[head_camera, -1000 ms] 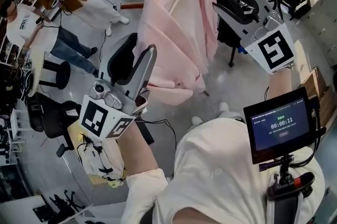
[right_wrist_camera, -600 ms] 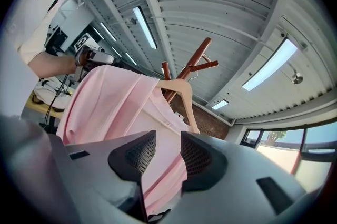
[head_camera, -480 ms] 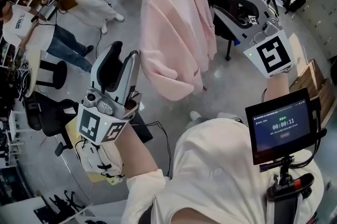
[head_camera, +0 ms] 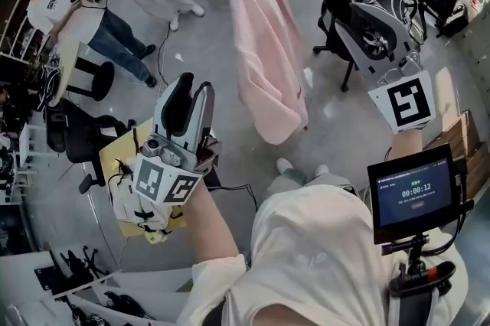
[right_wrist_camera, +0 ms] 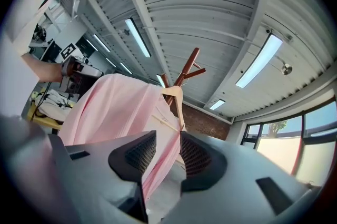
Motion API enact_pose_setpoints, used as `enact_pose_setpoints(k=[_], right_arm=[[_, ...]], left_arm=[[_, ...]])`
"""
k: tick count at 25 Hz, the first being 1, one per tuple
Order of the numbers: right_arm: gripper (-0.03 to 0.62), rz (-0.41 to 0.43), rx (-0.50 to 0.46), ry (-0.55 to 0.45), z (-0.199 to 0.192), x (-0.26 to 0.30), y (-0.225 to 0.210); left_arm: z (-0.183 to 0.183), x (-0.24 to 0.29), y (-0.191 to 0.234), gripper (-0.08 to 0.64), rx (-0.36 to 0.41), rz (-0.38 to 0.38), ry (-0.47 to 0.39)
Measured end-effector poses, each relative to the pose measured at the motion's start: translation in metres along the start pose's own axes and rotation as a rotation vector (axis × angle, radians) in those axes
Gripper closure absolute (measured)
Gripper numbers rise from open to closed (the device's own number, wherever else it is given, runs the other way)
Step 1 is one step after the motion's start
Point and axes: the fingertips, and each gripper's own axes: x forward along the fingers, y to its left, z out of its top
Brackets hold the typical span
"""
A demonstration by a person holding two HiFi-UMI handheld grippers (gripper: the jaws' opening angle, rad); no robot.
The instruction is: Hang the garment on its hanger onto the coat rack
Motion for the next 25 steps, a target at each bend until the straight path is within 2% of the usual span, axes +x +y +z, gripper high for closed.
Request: enact_pose_setpoints(k=[4,11,13,15,19,25], right_arm=[[0.446,0.002,-0.028,0.023,-0.006,0.0,0.012],[0.448,-0.045,-0.03,0.034,0.014,0.007,0.038],[0.448,-0.055,-0.016,0.041,0.014,0.009,0.037],[0.448,-0.067,-0.003,0.05,0.014,0.009,0.036],[0.448,-0.078,-0.004,0.047,0.018,0.011,0.038],[0.448,-0.082,-0.001,0.055,0.016,0.014,0.044]], left_arm=[[-0.011,0.001,-0.002,0.413,0.02,0.021,0.019],[-0.01,-0.011,0.003,0.415,0.028,-0.021,0.035],[-0.009,-0.01,0.006,0.464,0.011,-0.014,0.031],[-0.007,-0.009,0.011,0.552,-0.028,-0.008,0.017],[-0.007,-0.01,0.017,0.554,-0.106,-0.035,0.006],[-0.011,-0.011,0.016,0.554,-0.129,-0.076,0.007]])
